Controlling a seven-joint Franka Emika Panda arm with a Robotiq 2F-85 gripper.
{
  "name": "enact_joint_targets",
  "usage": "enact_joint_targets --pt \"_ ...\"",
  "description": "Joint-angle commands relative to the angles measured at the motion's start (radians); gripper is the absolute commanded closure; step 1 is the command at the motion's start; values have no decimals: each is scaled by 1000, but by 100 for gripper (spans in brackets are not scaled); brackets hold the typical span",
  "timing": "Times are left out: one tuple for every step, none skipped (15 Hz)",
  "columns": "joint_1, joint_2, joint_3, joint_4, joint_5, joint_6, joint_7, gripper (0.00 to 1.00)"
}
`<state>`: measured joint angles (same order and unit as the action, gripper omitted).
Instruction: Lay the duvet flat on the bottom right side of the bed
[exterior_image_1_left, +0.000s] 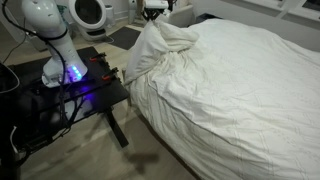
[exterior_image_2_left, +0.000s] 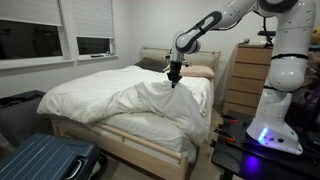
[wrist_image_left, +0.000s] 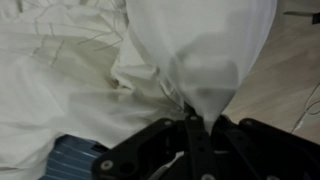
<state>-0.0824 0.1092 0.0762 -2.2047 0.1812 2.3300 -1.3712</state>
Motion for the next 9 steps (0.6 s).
enact_joint_targets --pt "53 17 24 69 8 -147 -98 98" --pt "66 26 33 84 8 -182 -122 98" --pt "80 36 42 96 7 -211 -149 98" --pt "93 47 50 108 5 -237 -178 98" --pt "104 62 61 122 4 -260 -206 98" --pt "117 80 71 138 0 -286 -229 98" --pt "128 100 83 154 -1 -309 -255 98" --pt "140 122 96 169 -1 -329 -276 98" --pt "150 143 109 186 -1 -355 -300 98"
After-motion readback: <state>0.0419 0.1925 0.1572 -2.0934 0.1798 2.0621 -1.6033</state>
